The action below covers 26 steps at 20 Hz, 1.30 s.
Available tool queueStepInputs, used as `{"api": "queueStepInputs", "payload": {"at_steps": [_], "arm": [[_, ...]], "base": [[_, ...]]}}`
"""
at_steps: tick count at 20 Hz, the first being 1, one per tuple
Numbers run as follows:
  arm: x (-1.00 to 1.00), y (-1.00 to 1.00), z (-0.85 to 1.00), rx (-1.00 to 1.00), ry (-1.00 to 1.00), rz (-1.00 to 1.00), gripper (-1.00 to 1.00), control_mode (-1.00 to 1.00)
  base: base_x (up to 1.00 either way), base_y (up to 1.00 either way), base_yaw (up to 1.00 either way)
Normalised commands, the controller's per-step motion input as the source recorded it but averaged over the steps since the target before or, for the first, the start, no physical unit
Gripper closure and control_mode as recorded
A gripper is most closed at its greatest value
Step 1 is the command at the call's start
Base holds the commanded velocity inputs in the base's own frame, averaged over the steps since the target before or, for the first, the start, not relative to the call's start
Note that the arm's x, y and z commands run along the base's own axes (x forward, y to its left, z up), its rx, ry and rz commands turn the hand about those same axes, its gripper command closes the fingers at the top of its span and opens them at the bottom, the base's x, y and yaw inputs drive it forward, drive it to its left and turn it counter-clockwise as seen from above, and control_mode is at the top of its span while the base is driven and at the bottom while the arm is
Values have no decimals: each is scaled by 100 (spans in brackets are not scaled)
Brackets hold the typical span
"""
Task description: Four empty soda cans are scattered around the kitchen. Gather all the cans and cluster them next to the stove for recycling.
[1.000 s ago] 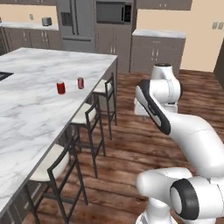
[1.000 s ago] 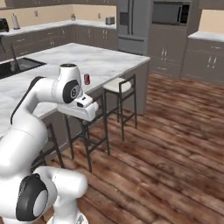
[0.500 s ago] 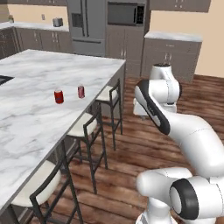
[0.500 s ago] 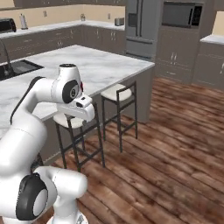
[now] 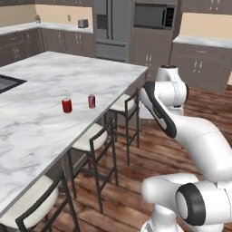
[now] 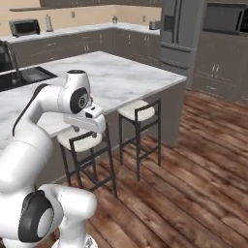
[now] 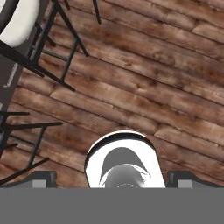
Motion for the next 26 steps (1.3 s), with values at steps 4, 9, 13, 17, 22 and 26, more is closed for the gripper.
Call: {"api": "queueStepInputs", "payload": {"at_steps": [4, 9, 13, 17, 22, 26], "arm": [[0, 0, 0, 0, 0, 0, -100, 100], [0, 0, 0, 0, 0, 0, -100, 100], [0, 0, 0, 0, 0, 0, -100, 100], [0, 0, 0, 0, 0, 0, -100, 100], [0, 0, 0, 0, 0, 0, -100, 100], [0, 0, 0, 0, 0, 0, -100, 100]], "base": [[56, -33, 25], [42, -6, 38], [25, 0, 45], [31, -15, 38], [46, -30, 32], [52, -51, 22]]}}
